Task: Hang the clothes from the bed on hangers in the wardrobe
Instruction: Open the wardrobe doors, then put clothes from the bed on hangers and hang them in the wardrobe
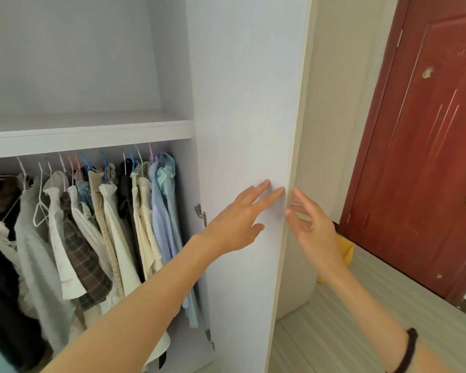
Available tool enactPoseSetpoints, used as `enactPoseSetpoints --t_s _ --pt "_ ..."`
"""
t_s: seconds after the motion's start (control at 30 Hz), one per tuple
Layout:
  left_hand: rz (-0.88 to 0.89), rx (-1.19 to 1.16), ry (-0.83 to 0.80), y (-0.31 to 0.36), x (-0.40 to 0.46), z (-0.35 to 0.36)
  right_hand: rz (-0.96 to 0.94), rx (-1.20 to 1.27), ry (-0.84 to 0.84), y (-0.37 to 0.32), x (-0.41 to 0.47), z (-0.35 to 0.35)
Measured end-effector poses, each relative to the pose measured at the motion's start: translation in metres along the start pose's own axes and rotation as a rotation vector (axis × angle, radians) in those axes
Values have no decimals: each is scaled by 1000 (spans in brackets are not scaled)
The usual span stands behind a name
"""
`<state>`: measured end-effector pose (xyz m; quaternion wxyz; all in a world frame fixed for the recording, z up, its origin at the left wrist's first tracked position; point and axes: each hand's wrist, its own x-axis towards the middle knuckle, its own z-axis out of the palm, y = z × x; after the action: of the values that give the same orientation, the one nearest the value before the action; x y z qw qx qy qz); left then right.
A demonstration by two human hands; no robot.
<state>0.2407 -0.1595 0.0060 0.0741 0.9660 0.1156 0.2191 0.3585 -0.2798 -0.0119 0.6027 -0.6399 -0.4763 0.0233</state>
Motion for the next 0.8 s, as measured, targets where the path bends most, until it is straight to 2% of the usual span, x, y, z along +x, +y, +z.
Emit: enactPoseSetpoints --t_s 0.1,0.2,0.37,0.53,0.8 --pt "-42 124 -1 -14 -24 0 -287 -277 80 -1 -10 6" --pt "-147 185 17 -36 -57 -2 -425 -427 -40 -8 -17 24" --pt "-353 225 37 -75 -121 0 -451 -491 -283 -6 -23 84" --pt "-643 185 82 -108 -206 -1 -527 -520 -490 -4 -31 166" --pt "-922 310 150 -180 -311 -43 -625 -461 -707 -34 -38 305"
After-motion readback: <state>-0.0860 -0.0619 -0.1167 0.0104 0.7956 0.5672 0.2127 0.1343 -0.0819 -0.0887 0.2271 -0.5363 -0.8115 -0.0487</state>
